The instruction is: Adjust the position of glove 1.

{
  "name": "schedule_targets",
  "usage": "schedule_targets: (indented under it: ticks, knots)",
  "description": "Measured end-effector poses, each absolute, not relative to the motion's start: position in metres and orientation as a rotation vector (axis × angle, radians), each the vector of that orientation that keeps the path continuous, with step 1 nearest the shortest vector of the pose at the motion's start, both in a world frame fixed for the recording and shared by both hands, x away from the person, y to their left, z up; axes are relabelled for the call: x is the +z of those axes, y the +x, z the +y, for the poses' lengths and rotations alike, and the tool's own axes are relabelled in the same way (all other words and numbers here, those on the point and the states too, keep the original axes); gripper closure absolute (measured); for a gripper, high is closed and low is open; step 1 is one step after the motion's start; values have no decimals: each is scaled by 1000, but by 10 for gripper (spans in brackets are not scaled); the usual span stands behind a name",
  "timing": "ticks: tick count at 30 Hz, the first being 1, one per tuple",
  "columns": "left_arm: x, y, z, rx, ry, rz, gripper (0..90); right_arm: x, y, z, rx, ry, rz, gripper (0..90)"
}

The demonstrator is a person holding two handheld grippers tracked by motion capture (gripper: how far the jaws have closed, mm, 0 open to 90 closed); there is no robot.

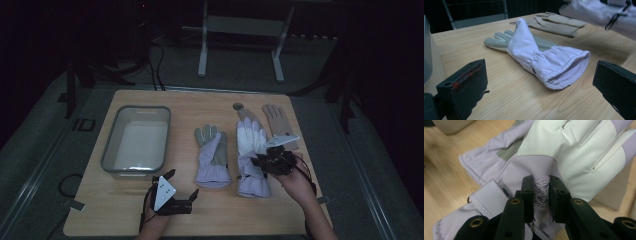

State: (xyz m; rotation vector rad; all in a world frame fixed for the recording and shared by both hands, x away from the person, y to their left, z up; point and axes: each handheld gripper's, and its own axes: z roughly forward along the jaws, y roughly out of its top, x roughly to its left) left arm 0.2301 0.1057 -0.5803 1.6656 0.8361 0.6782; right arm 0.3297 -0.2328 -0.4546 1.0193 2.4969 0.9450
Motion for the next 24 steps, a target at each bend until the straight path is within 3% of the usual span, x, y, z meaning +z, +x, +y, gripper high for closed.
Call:
schedule_targets:
  ticks: [13, 24]
  knots:
    - [-580, 230, 106, 675, 1661, 835, 0, -418, 345, -204, 985, 934, 2477, 754]
    - [-580, 230, 106, 673, 1661, 836, 0, -410, 358, -170, 994, 910, 2488, 755]
